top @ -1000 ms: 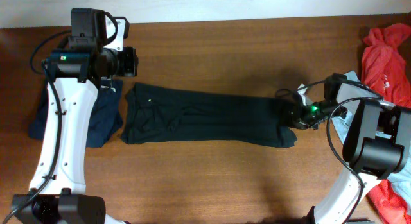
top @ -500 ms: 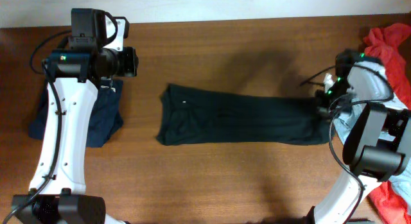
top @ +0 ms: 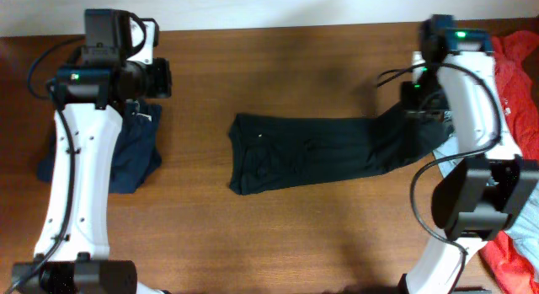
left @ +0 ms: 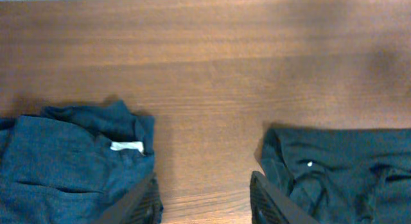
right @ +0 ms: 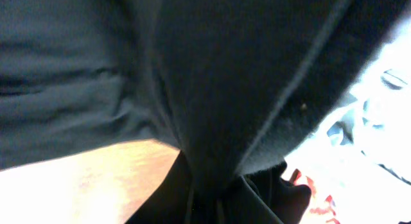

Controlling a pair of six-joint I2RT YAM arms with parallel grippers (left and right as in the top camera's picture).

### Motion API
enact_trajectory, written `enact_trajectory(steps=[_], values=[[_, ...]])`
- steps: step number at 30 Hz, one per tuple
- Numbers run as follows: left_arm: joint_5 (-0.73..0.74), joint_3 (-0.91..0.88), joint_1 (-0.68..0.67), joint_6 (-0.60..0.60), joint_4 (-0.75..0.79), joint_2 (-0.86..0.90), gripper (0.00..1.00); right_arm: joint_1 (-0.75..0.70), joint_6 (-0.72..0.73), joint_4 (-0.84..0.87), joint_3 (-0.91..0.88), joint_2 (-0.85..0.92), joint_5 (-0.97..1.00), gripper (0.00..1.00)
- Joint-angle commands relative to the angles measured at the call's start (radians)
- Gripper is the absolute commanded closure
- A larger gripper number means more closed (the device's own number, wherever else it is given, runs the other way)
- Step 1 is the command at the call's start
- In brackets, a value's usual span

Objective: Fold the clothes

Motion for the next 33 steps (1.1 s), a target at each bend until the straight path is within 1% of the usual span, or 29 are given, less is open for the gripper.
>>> enact_trajectory(steps=[1, 6, 7, 10, 17, 25, 30, 33], values=[[-0.017, 0.037, 0.026, 0.013, 0.002, -0.074, 0.53, 0.103, 0.063, -0.006, 0.013, -0.021, 0.043, 0.96], [-0.016, 0.037, 0.050, 0.013, 0.002, -0.101, 0.53, 0.273, 0.117, -0.001, 0.013, -0.020, 0.042, 0.96], [-0.016, 0.037, 0.055, 0.013, 0.002, -0.108, 0.53, 0.335, 0.137, 0.005, 0.013, -0.020, 0.042, 0.96], [-0.016, 0.037, 0.058, 0.013, 0.002, -0.116, 0.53, 0.429, 0.165, 0.035, 0.013, -0.013, 0.042, 0.96], [-0.016, 0.037, 0.058, 0.013, -0.013, -0.120, 0.53, 0.592, 0.201, 0.111, 0.013, 0.048, 0.009, 0.96], [-0.015, 0.037, 0.058, 0.012, -0.012, -0.120, 0.53, 0.681, 0.201, 0.186, 0.013, 0.136, -0.076, 0.96], [-0.015, 0.037, 0.058, 0.012, -0.011, -0.120, 0.53, 0.692, 0.201, 0.229, 0.013, 0.154, -0.113, 0.96], [-0.015, 0.037, 0.058, 0.012, -0.011, -0.120, 0.53, 0.692, 0.201, 0.262, 0.013, 0.161, -0.168, 0.96]])
